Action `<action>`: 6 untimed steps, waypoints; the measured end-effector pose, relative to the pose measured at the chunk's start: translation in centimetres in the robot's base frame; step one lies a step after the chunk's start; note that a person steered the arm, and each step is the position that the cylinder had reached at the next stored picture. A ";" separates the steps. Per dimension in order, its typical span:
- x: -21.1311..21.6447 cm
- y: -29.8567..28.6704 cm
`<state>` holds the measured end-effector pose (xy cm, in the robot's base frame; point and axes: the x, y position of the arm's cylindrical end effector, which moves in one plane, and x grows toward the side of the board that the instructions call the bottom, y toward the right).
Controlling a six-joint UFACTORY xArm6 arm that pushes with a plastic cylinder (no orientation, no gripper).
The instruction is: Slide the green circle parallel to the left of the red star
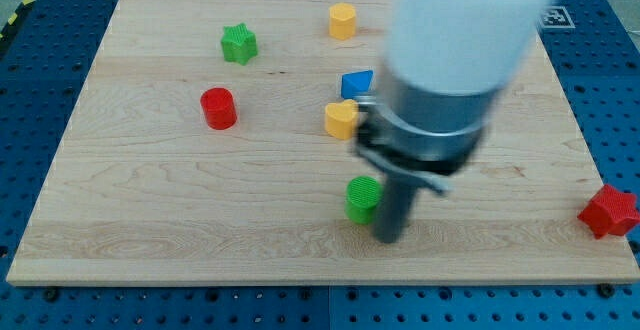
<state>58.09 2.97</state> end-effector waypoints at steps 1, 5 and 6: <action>-2.8 -8.7; -4.8 3.9; 0.1 1.0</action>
